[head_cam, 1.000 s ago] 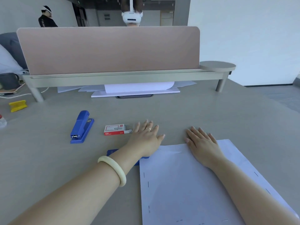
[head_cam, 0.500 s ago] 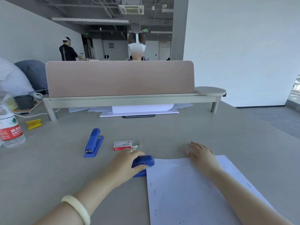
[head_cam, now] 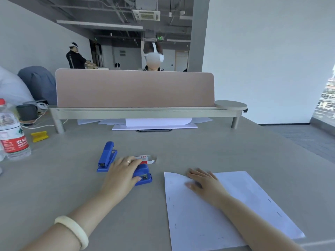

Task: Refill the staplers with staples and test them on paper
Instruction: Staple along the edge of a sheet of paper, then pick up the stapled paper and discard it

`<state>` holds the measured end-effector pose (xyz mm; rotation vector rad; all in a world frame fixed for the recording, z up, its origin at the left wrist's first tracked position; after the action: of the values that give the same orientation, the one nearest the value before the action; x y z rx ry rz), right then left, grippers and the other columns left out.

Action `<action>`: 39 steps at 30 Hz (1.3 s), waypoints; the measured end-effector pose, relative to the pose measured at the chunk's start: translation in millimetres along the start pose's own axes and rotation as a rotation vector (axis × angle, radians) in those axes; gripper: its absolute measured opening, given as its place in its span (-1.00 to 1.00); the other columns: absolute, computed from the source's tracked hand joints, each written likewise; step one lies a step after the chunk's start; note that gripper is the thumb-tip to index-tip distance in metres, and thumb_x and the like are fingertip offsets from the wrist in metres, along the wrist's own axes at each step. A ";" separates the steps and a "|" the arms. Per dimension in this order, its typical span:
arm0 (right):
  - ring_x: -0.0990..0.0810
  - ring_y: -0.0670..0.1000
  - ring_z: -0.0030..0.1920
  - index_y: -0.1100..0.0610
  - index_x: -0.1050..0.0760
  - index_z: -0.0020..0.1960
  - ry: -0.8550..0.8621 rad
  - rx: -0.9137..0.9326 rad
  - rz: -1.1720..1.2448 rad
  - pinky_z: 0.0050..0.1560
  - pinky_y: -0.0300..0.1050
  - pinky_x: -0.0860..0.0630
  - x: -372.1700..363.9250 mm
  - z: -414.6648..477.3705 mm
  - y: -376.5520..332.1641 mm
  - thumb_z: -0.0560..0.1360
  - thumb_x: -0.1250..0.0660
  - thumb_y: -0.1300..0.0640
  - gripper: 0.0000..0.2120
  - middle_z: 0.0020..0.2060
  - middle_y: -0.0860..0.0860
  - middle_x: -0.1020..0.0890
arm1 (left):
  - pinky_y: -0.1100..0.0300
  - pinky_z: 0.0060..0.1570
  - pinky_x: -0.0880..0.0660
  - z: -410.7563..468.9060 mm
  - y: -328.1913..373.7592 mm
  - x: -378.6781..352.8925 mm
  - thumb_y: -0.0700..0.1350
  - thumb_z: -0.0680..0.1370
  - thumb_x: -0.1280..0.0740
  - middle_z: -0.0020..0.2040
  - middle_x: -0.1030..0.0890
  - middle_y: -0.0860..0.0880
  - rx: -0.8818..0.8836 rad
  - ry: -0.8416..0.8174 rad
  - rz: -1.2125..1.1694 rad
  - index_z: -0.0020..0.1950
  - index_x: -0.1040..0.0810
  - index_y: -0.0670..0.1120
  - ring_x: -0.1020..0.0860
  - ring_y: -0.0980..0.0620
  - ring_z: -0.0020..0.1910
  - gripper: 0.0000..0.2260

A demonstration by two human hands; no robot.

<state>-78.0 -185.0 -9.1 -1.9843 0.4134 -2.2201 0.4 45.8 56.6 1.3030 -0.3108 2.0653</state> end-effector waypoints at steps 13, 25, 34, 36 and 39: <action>-0.58 -0.14 0.03 0.13 -0.62 -0.11 0.154 -0.078 0.367 0.01 -0.27 -0.43 19.2 -3.0 10.1 0.51 -0.29 0.20 -0.87 -0.02 -0.15 -0.67 | 0.10 0.25 -0.16 6.6 62.3 -32.6 -0.03 0.10 -0.61 -0.02 -0.59 0.16 -0.358 -0.018 0.076 0.19 -0.44 0.12 -0.34 0.14 0.07 -0.30; -0.40 -0.32 0.28 -0.11 -0.49 0.24 -0.030 0.074 0.648 0.10 -0.57 -0.32 65.2 -6.6 -17.0 0.55 -0.28 0.12 -0.71 0.15 -0.38 -0.53 | 0.40 -0.24 -0.37 34.0 80.3 12.8 -0.28 0.45 -0.26 -0.26 -0.58 0.21 -0.164 -0.163 -0.505 -0.19 -0.64 0.01 -0.53 0.14 -0.16 -0.77; -0.32 -0.20 0.41 -0.10 -0.27 0.43 -0.175 0.148 0.926 0.45 -0.03 -0.16 119.3 -83.0 -9.0 0.30 -0.26 -0.44 -0.21 0.37 -0.19 -0.44 | 0.19 -0.45 -0.06 74.5 56.7 75.7 -0.27 0.38 -0.23 -0.34 -0.34 -0.03 0.083 -0.154 -0.071 -0.39 -0.31 -0.10 -0.23 -0.02 -0.37 -0.82; -0.32 -0.22 0.40 -0.09 -0.23 0.44 -0.190 0.167 0.914 0.38 -0.10 -0.24 125.2 -89.4 -24.2 0.22 -0.37 -0.41 -0.11 0.37 -0.19 -0.44 | 0.21 -0.44 -0.13 76.5 65.8 73.5 -0.23 0.39 -0.29 -0.25 -0.39 -0.03 0.113 -0.253 -0.100 -0.31 -0.39 -0.08 -0.27 -0.02 -0.35 -0.88; -0.48 -0.30 0.24 -0.17 -0.44 0.27 0.014 0.090 0.772 0.21 -0.29 -0.39 143.9 -80.7 -27.9 0.29 -0.48 -0.11 -0.43 0.18 -0.30 -0.58 | 0.22 -0.42 -0.17 76.7 87.4 76.0 -0.16 0.39 -0.34 -0.25 -0.43 -0.02 0.061 -0.343 -0.164 -0.35 -0.42 -0.08 -0.30 -0.01 -0.34 -0.86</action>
<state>-173.3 -189.7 128.3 -1.4118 0.8806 -1.7128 -22.9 -28.6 171.6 1.6644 -0.2817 1.7241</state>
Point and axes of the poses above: each hand's wrist, its own z-axis towards the middle knuckle, its own x-axis out of the back of the hand, y = z × x, the point moved 9 cm from there along z, towards the middle knuckle
